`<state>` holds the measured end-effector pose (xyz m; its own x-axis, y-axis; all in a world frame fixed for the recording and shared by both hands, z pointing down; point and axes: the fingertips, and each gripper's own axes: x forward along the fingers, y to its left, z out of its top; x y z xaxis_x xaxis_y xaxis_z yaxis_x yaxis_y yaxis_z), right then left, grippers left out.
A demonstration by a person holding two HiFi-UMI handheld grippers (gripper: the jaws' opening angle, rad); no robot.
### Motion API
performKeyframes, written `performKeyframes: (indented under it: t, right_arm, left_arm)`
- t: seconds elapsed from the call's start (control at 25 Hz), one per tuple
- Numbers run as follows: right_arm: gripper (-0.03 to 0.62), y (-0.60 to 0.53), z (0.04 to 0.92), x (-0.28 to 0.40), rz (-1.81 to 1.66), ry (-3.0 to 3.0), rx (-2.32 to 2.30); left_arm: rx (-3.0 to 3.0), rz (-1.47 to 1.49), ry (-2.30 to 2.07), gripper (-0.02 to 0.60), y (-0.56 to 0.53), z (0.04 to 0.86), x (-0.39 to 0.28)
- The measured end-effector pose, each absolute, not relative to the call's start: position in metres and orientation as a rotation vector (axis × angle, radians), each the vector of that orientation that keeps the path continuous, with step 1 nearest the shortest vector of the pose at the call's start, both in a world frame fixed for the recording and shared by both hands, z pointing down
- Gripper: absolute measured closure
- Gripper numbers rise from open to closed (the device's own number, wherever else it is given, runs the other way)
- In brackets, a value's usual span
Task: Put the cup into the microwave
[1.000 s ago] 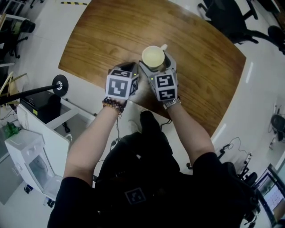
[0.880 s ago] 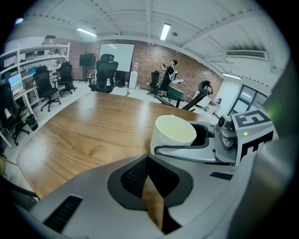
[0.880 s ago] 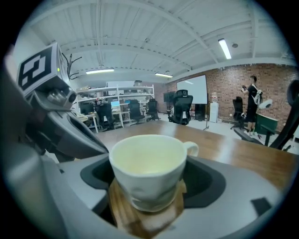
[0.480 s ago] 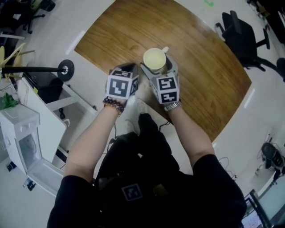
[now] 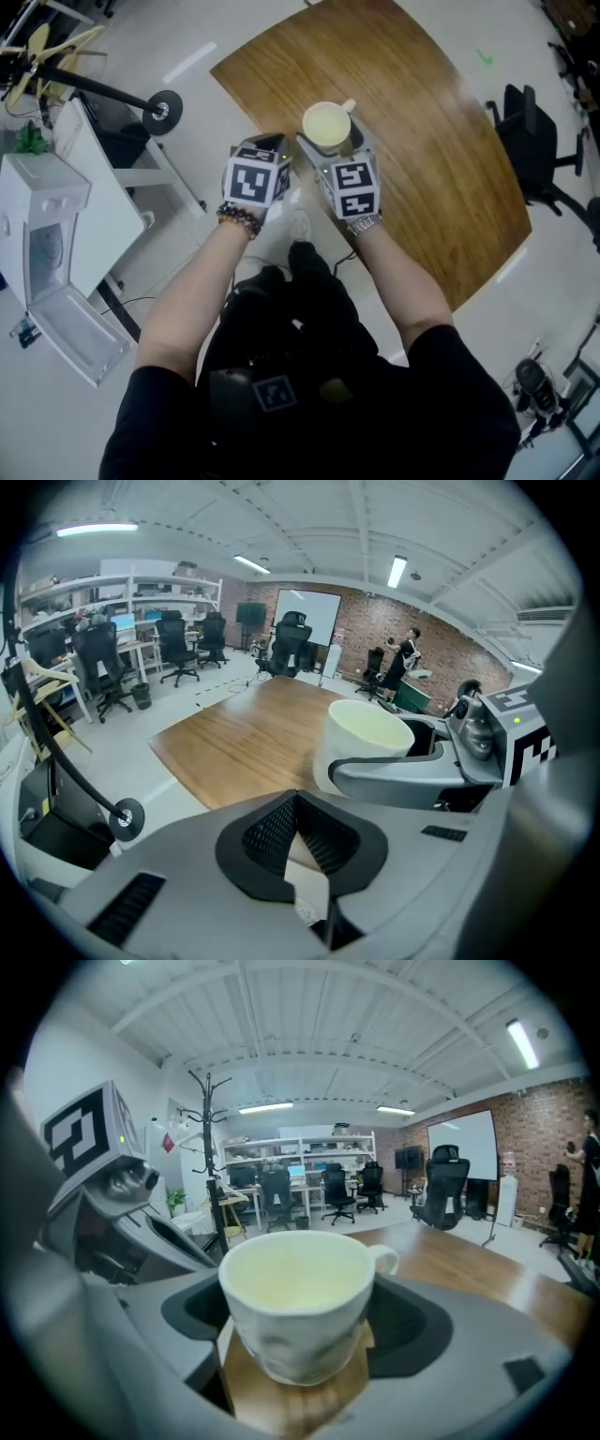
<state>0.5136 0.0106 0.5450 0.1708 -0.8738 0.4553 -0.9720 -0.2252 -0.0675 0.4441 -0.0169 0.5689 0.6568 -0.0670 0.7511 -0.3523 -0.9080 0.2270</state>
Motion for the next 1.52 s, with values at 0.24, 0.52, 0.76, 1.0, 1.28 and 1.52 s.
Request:
performKeyframes:
  t: [0.24, 0.52, 0.76, 1.0, 1.28, 1.52]
  right_arm:
    - [0.139, -0.03, 0.531, 0.464, 0.553, -1.901, 2.094]
    - [0.14, -0.071, 0.509, 0.383, 0.497, -2.039, 1.961]
    - [0.14, -0.094, 0.496, 0.304, 0.473, -2.143, 1.836]
    - [0.139, -0.115, 0.486, 0.214, 0.447, -2.252, 1.695]
    - [0.139, -0.137, 0.475, 0.112, 0.407, -2.359, 1.539]
    - [0.14, -0.145, 0.464, 0.035, 0.372, -2.43, 1.424]
  left_arm:
    - [2.501, 1.049, -0.485, 0.58, -0.05, 0.555, 0.391]
    - [2.444, 0.964, -0.648, 0.581, -0.083, 0.545, 0.306]
    - [2.391, 0.887, -0.788, 0.581, -0.102, 0.531, 0.224]
    - [2.35, 0.798, -0.943, 0.58, -0.119, 0.514, 0.134]
    - [2.238, 0.753, -1.119, 0.58, -0.129, 0.519, 0.018]
    - [2.173, 0.658, -1.248, 0.58, -0.128, 0.507, -0.064]
